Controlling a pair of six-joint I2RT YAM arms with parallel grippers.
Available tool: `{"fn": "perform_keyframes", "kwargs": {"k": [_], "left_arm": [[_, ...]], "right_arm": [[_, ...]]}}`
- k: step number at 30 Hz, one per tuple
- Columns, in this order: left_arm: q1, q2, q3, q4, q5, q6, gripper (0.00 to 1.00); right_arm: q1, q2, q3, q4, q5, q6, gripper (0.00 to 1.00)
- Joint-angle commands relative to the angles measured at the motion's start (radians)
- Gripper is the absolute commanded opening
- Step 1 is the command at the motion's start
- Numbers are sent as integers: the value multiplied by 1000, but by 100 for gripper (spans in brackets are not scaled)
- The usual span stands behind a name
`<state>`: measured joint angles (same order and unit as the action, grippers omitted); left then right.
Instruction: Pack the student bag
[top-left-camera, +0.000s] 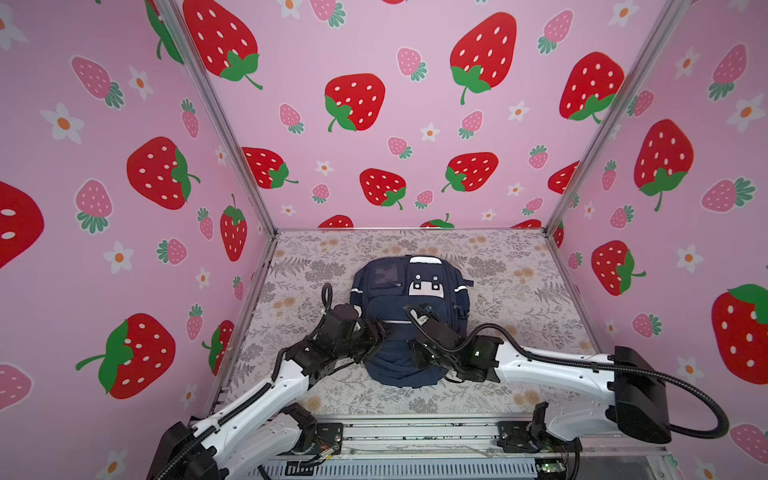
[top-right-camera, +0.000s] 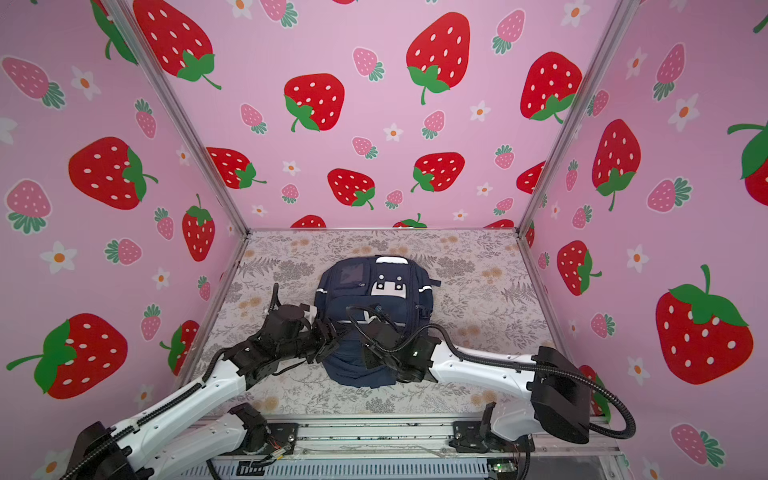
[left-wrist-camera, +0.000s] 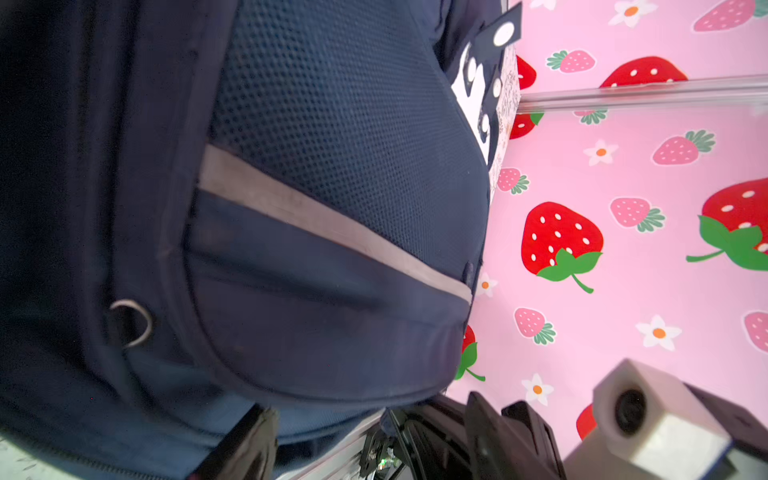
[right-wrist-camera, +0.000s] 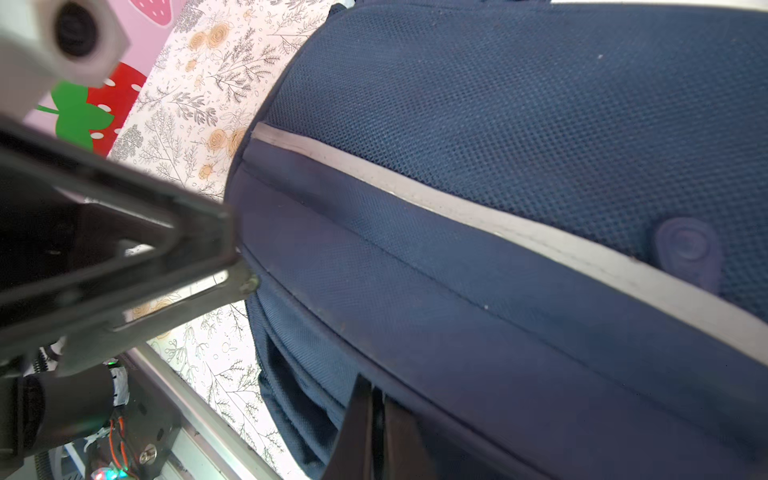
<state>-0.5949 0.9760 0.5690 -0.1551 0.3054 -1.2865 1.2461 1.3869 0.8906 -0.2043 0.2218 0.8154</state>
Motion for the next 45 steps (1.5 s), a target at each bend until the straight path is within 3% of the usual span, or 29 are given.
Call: {"fn": "perform_keyframes", "kwargs": {"k": [1,6,10,17,26,32,39,45], "left_arm": [[-8,61,18,101,-37,-74,71],[-8,149,34,153,-38,-90,52],[-6,141,43,132,-74,-66,29],[43,104,43,22,-99,32,0],[99,86,84,-119,-92,191,0],[125,84,100,-164,-29,296,0],[141,97,114,-214,59,434,0],[216,59,85,-249,129,495,0]], "right_arm": [[5,-6,-9,47,-9,20,0],[15,-2,-4,50,-8,21,0],[16,-12,-5,28,8,21,0],[3,-87,-54,-58,78,27,0],[-106,-244,-176,-216,161,13,0],[-296,-330,-209,-248,182,-85,0],[-449,-341,-235,-55,253,-197,0],[-558,-286,-259,95,199,-266,0]]}}
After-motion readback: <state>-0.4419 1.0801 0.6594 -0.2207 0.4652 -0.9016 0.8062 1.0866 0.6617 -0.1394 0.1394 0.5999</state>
